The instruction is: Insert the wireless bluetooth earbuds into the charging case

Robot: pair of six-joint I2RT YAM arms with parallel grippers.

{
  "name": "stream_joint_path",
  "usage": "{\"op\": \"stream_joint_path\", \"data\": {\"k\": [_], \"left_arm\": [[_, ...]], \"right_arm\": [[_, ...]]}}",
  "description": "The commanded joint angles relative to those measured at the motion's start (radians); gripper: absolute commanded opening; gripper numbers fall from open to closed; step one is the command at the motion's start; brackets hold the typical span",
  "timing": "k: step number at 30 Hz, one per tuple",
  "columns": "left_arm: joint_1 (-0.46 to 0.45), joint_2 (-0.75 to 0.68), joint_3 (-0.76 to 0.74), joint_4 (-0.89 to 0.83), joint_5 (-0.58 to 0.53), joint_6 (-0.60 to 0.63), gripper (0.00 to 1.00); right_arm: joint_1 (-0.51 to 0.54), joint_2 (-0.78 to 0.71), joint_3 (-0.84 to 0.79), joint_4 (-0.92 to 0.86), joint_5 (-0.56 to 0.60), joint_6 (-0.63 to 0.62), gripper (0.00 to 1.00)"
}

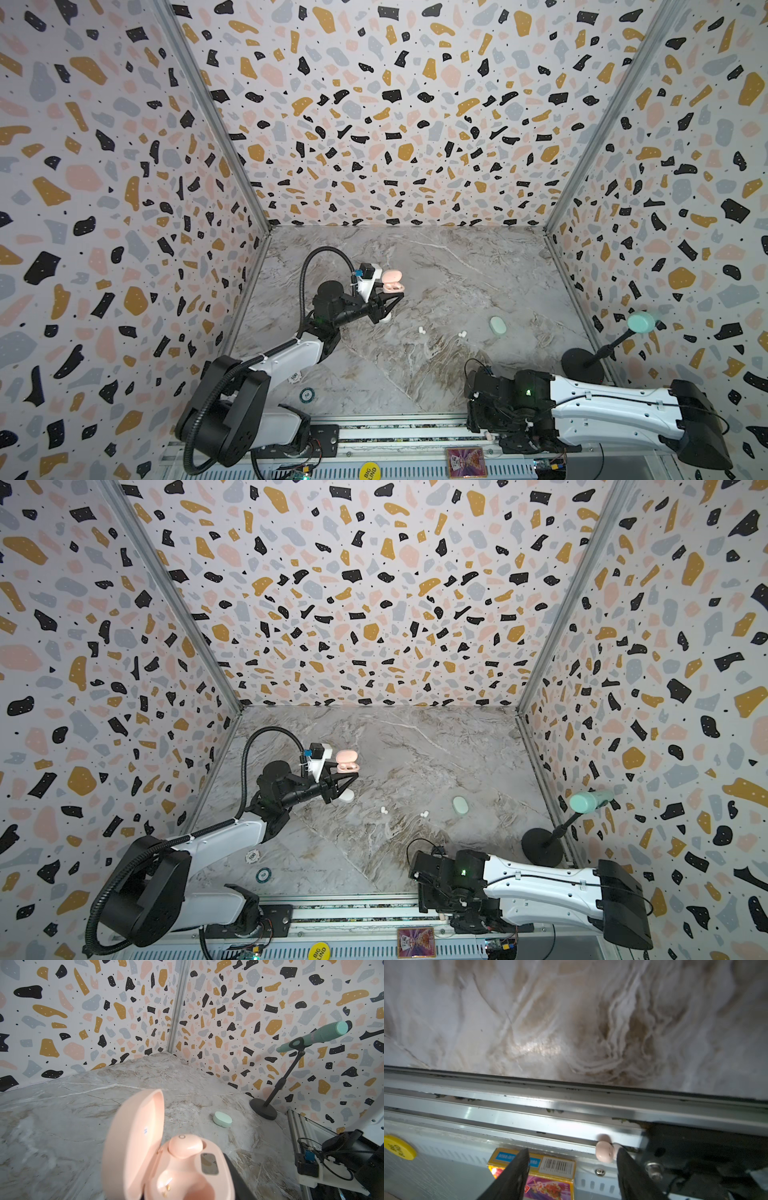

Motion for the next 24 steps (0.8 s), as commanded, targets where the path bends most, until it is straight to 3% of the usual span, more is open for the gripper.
{"op": "stream_joint_path", "data": {"k": [1,8,18,24], "left_arm": [[-0.004,-0.026,0.002,0.025,-0.002,0.026,0.45],[-0.005,-0.03,0.005,0.027,-0.002,0.026,0.45],[-0.004,-0.031,0.005,0.02,-0.006,0.028,0.45],[-0.004,-0.034,0.004,0.013,-0.011,0.034,0.45]], "right_arm": [[0.021,-0.03,-0.017,-0.055,0.002,0.131,0.66],[0.025,-0.048,-0.046,-0.086,-0.002,0.141,0.55],[0.026,0.032,-0.037,-0.06,0.036,0.059,0.51],[0.025,0.048,-0.037,-0.037,0.055,0.027,0.42]]}}
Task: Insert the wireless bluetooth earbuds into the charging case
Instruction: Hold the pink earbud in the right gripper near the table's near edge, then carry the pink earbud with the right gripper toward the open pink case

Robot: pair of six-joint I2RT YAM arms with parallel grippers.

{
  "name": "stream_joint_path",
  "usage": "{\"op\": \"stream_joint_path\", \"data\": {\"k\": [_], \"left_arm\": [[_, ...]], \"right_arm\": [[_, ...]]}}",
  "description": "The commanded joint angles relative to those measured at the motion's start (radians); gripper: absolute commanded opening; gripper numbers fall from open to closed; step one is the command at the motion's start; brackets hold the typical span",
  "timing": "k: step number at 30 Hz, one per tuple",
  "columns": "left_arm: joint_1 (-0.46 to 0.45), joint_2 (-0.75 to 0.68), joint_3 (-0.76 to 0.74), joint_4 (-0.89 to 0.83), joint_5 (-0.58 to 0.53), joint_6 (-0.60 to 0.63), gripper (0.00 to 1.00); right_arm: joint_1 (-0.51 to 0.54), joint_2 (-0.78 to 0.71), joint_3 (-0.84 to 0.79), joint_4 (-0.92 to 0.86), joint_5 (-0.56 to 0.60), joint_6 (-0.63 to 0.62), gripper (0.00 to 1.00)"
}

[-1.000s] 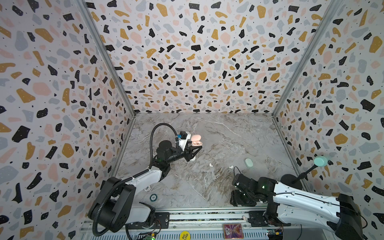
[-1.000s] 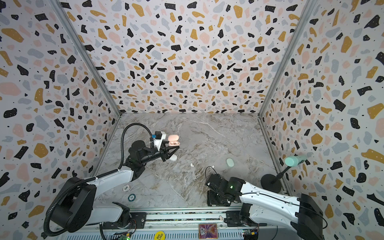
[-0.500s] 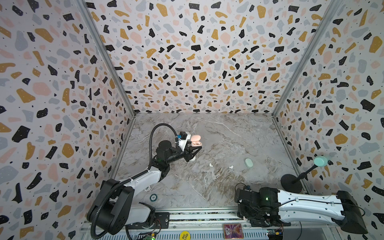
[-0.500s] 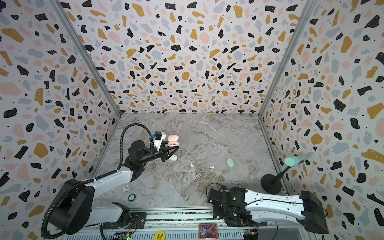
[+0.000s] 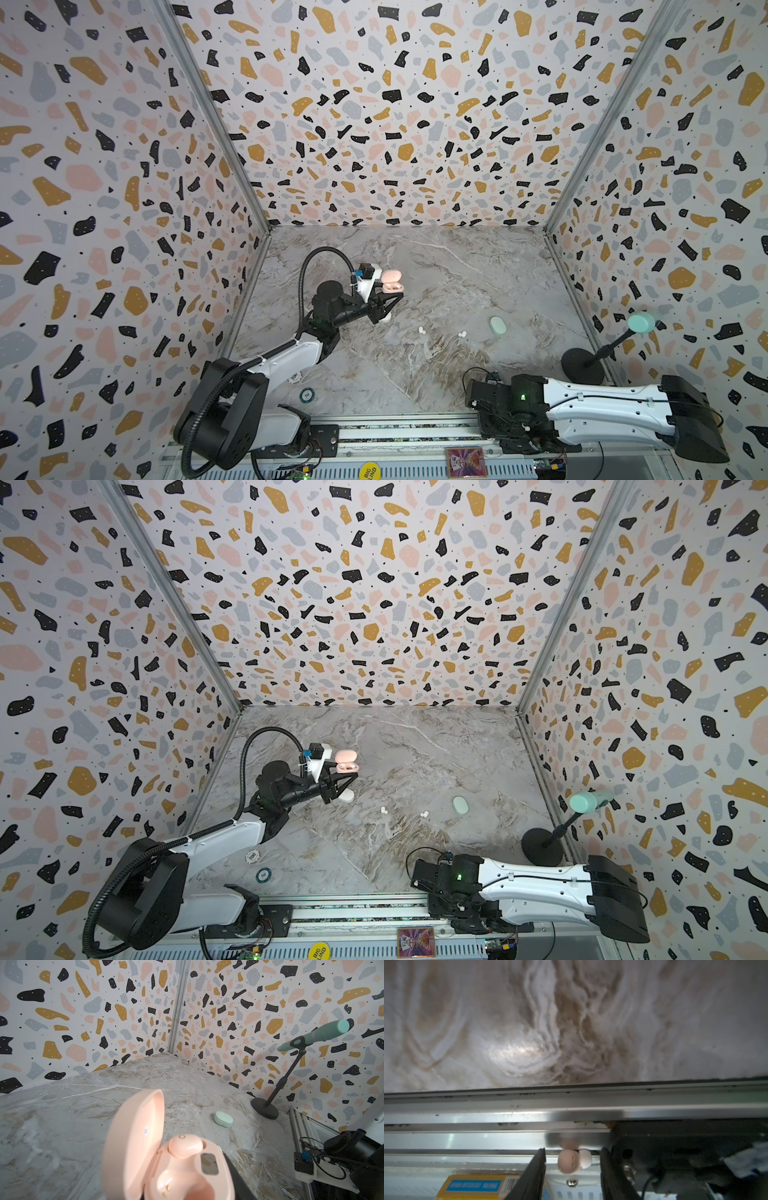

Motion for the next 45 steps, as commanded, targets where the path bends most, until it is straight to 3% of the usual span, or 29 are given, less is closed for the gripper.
{"op": "stream_joint_path", "data": {"k": [1,23,35,40,45], "left_arm": [[-0.004,-0.025,0.003,0.021,-0.007,0.022,0.45],[-0.003,-0.03,0.004,0.01,-0.017,0.023,0.45],[-0.004,-0.032,0.004,0.004,-0.02,0.027,0.45],[-0.004,-0.026,0.007,0.009,-0.011,0.026,0.45],[-0.01,-0.022,0.004,0.029,0.001,0.019,0.45]], "right_arm": [[0.002,0.007,0.006,0.0,0.035,-0.032,0.41],[0.031,0.059,0.006,-0.006,-0.003,-0.071,0.24],[0.026,0.054,0.105,-0.052,0.087,-0.06,0.19],[-0.046,0.041,0.175,-0.041,0.142,-0.119,0.19],[-0.199,0.039,0.276,0.035,0.177,-0.272,0.19]]}}
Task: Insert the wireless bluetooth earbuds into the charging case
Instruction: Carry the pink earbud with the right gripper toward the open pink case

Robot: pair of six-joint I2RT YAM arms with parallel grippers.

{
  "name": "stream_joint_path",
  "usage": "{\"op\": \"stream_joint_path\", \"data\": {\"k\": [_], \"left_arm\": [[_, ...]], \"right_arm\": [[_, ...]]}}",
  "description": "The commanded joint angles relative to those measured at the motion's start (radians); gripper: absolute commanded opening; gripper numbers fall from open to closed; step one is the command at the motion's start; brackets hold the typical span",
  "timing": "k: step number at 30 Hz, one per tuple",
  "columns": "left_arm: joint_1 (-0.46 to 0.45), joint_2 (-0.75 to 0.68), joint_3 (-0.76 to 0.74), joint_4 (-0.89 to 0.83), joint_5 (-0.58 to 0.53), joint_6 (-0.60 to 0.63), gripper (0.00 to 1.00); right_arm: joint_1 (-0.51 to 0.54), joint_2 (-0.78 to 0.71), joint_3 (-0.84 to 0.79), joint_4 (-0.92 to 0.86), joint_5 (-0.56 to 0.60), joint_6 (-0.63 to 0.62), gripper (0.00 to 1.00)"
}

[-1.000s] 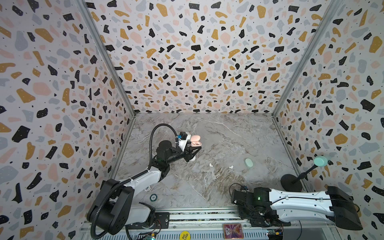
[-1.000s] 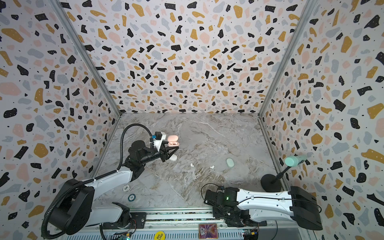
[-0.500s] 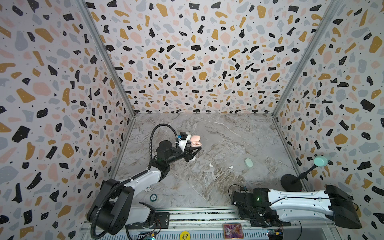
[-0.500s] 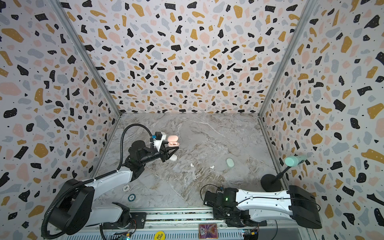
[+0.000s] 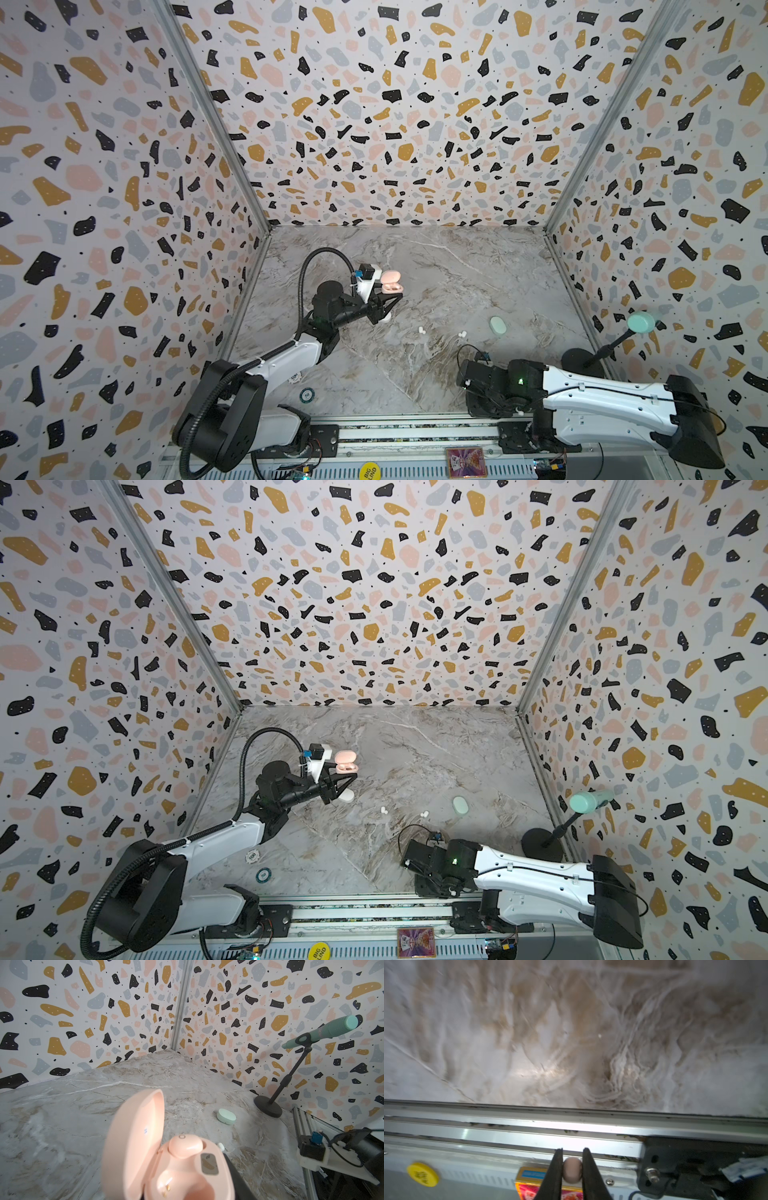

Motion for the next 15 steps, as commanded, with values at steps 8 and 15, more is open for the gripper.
{"op": "stream_joint_path", "data": {"k": [8,15], "left_arm": [[-0.066,-0.001,0.014,0.055,0.015,0.042,0.45],[-0.106,-0.005,0.026,0.067,0.024,0.071,0.45]], "right_arm": [[-0.256,0.075,0.283,0.178,0.011,-0.364,0.19],[-0.361,0.067,0.405,0.392,-0.088,-0.452,0.19]]}}
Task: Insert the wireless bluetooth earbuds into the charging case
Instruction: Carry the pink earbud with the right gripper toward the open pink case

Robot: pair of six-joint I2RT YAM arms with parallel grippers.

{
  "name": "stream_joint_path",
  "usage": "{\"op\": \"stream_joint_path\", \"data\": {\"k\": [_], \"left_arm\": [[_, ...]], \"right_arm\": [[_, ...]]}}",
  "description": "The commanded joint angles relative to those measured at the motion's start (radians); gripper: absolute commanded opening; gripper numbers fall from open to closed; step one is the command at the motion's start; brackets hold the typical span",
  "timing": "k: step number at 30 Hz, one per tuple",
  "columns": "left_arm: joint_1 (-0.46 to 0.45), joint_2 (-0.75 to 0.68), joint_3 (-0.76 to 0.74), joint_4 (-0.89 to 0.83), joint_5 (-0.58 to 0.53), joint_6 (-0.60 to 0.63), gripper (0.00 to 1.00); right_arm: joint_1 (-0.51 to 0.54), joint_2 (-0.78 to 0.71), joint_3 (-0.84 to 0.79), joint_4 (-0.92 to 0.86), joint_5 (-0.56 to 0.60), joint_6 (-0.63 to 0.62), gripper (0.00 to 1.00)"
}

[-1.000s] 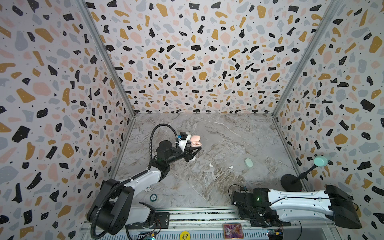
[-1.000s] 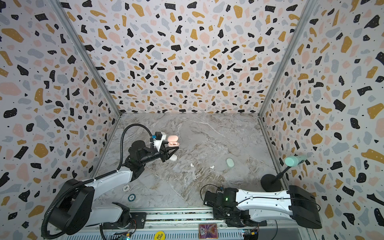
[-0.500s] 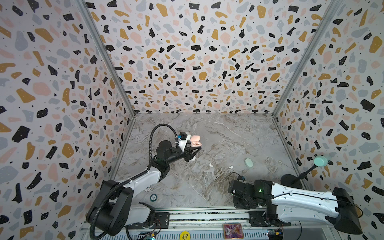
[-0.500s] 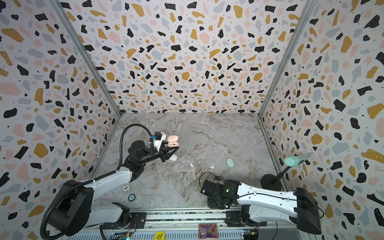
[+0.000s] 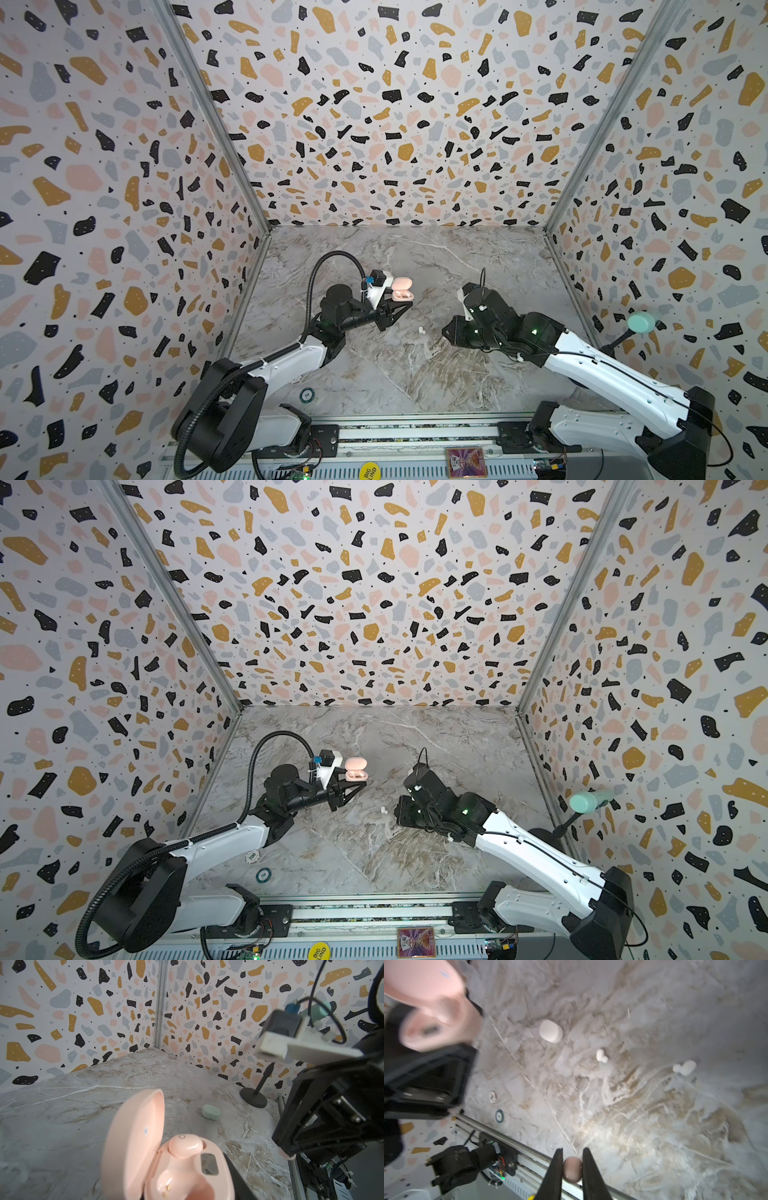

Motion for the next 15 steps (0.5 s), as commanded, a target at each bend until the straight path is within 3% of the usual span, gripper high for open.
{"op": "stream_joint_path", "data": {"k": [1,9,15], "left_arm": [[-0.017,-0.007,0.027,0.068,0.021,0.037,0.45],[-0.07,-0.004,0.051,0.117,0.025,0.067,0.45],[-0.099,0.012,0.048,0.206,0.03,0.057,0.45]], "right_arm": [[-0.028,-0.023,0.065,0.136,-0.053,-0.081,0.19],[-0.044,-0.049,0.01,0.464,-0.174,-0.01,0.19],[-0.044,-0.036,-0.008,0.576,-0.236,0.027,0.19]]}}
